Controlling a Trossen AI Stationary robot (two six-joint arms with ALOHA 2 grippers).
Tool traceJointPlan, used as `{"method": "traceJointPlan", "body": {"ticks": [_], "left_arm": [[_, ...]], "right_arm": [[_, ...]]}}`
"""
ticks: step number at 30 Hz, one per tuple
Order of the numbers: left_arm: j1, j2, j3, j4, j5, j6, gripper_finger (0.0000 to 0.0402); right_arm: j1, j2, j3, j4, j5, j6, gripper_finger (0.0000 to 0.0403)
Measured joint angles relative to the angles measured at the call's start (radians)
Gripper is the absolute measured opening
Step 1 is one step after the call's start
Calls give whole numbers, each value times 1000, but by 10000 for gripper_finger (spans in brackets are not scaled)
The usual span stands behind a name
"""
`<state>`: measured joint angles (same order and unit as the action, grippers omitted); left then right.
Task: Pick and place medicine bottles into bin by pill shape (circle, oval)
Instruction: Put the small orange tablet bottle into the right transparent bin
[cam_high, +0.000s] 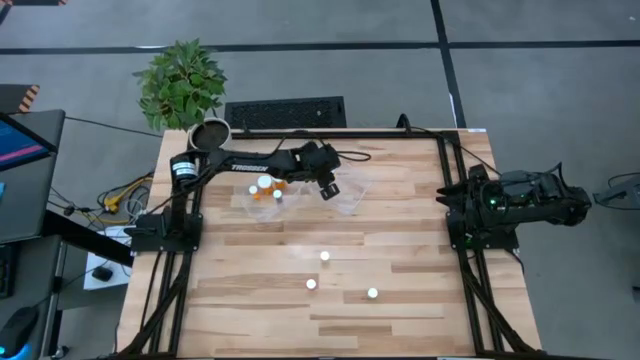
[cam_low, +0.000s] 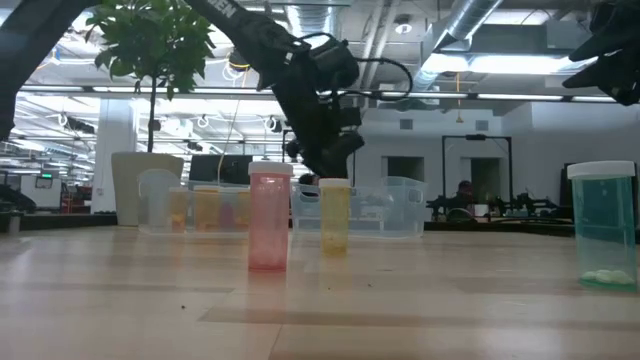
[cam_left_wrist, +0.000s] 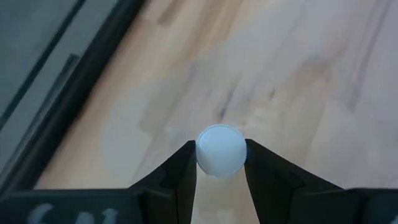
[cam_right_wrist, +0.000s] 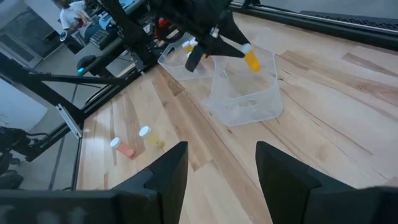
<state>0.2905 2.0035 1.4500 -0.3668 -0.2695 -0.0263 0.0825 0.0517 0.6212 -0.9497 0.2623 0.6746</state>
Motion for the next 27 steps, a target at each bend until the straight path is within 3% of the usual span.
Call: {"method": "traceJointPlan", "body": {"ticks": [27], "left_arm": [[12, 12, 0, -28, 0, 33, 112]], "right_arm": [[0, 0, 0, 0, 0, 17, 201]]}}
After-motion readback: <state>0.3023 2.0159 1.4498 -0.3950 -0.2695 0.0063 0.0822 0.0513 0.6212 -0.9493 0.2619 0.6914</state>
